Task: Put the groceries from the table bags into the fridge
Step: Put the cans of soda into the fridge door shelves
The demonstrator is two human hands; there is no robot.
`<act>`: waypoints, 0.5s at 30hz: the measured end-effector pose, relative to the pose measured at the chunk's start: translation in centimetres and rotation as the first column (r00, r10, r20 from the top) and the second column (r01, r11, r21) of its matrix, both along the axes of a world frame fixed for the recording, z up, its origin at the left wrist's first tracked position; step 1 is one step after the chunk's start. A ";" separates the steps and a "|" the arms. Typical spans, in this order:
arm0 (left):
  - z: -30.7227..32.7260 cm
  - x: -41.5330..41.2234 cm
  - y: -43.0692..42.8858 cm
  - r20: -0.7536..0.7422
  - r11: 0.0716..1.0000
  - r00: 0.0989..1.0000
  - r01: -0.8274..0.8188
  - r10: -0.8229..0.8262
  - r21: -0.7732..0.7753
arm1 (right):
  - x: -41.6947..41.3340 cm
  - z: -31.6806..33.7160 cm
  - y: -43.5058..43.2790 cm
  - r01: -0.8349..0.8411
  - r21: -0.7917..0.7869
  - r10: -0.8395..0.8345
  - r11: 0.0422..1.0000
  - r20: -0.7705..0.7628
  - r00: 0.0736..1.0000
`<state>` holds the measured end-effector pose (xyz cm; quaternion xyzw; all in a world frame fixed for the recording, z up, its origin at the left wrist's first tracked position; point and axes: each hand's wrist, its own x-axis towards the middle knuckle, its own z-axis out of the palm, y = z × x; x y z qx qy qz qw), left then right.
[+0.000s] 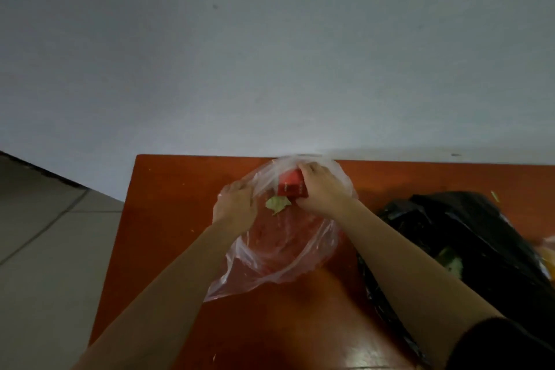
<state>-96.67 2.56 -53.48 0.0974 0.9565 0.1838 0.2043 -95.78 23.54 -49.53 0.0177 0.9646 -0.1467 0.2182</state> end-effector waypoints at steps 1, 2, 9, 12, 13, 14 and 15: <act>-0.5 0.3 0.0 -0.018 1.000 1.000 0.010 -0.011 -0.017 | 0.1 -0.7 -0.2 -0.005 0.013 0.005 1.000 -0.012 1.000; -1.0 0.6 0.0 -0.038 1.000 0.999 0.005 -0.006 -0.017 | 0.1 -1.4 -0.4 0.002 0.028 -0.001 1.000 -0.037 0.999; -2.0 1.6 0.8 -0.010 0.989 0.989 -0.146 0.147 0.019 | 1.7 -3.4 -1.2 0.013 -0.020 -0.015 1.000 -0.059 0.998; -1.6 2.1 1.0 0.032 0.986 0.986 -0.166 0.166 0.002 | 3.1 -2.5 -1.2 -0.006 -0.086 0.010 0.996 0.051 0.999; -1.4 2.4 1.0 0.051 0.985 0.984 -0.168 0.170 -0.027 | 3.7 -2.0 -1.2 -0.034 -0.099 0.042 0.995 0.081 0.996; -1.3 2.6 0.9 0.064 0.984 0.983 -0.167 0.171 -0.059 | 4.3 -1.5 -1.0 -0.056 -0.129 0.068 0.990 0.093 0.993; -1.1 2.9 0.8 0.072 0.982 0.982 -0.165 0.172 -0.087 | 4.9 -0.9 -0.9 -0.061 -0.192 0.080 0.980 0.093 0.993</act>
